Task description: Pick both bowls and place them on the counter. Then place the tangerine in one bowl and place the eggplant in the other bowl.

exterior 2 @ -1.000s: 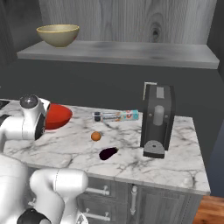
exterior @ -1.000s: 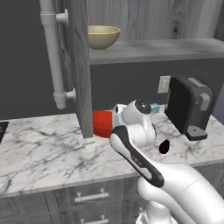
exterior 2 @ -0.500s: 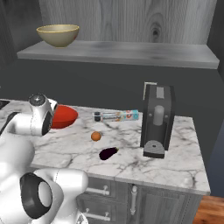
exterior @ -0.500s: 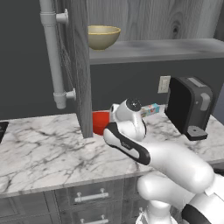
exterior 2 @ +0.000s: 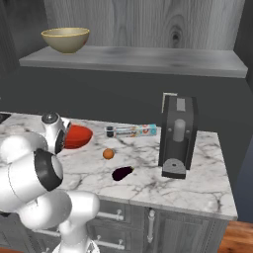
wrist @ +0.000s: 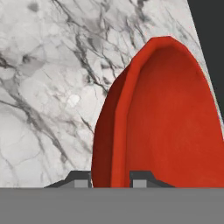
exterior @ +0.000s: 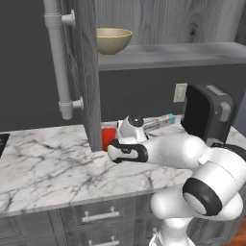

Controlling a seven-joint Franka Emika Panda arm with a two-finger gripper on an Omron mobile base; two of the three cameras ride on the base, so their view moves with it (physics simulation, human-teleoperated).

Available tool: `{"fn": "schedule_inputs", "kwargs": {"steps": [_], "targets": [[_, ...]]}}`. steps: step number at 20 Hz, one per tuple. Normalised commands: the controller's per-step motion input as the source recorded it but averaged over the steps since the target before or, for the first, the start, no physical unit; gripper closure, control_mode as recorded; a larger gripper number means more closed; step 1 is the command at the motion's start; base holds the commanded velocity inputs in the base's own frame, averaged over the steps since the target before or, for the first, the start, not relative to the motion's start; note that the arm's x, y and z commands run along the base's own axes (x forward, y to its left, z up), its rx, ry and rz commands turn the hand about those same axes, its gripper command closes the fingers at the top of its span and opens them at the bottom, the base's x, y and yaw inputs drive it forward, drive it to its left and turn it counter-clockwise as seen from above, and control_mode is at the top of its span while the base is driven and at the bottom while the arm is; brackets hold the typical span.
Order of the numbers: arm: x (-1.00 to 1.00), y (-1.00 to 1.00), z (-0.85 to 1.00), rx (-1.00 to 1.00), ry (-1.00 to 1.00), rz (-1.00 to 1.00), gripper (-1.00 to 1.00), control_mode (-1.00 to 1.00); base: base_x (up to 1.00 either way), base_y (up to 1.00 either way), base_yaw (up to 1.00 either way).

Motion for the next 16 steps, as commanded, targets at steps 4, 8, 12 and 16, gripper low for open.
{"fn": "schedule_inputs", "kwargs": {"steps": [4,8,12,16], "targets": [[0.37,0.00,-0.40,-0.03,0.00,-0.01,1.00,-1.00,0.00,0.00,0.00],[0.26,0.00,-0.31,-0.02,-0.01,0.00,1.00,-1.00,0.00,0.00,0.00],[0.13,0.00,-0.18,0.00,-0.02,0.00,1.00,-1.00,0.00,0.00,0.00],[0.08,0.00,-0.14,0.00,0.01,0.00,1.00,-1.00,0.00,0.00,0.00]]}}
